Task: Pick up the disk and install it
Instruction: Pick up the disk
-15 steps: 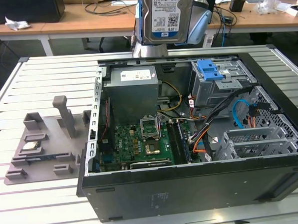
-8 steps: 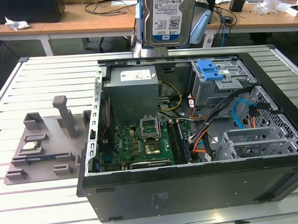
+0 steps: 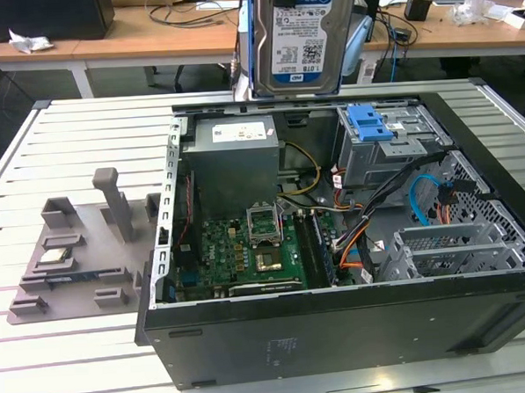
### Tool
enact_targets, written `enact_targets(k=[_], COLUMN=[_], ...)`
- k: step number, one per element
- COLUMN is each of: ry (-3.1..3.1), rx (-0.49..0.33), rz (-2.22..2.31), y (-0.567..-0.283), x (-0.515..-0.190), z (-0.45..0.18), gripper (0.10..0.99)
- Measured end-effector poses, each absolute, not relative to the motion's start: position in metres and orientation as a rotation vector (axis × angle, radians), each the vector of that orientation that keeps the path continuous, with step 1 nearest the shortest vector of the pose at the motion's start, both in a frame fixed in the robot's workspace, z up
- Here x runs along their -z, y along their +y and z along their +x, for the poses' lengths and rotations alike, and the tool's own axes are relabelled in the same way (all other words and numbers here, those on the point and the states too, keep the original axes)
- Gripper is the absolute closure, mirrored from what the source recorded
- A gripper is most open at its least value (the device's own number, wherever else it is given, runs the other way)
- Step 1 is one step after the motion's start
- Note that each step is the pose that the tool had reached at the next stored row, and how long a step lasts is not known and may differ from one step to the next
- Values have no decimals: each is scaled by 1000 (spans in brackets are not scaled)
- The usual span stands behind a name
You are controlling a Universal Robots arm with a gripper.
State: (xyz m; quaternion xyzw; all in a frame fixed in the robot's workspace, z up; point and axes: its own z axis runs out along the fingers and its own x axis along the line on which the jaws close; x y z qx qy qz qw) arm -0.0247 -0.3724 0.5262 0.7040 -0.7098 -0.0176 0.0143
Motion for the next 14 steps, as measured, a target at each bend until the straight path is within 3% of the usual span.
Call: enact_targets(k=[14], ry=[-2207], rx=[48], rz=[2189], y=[-386], x=[-525], z=[-25], gripper=[718])
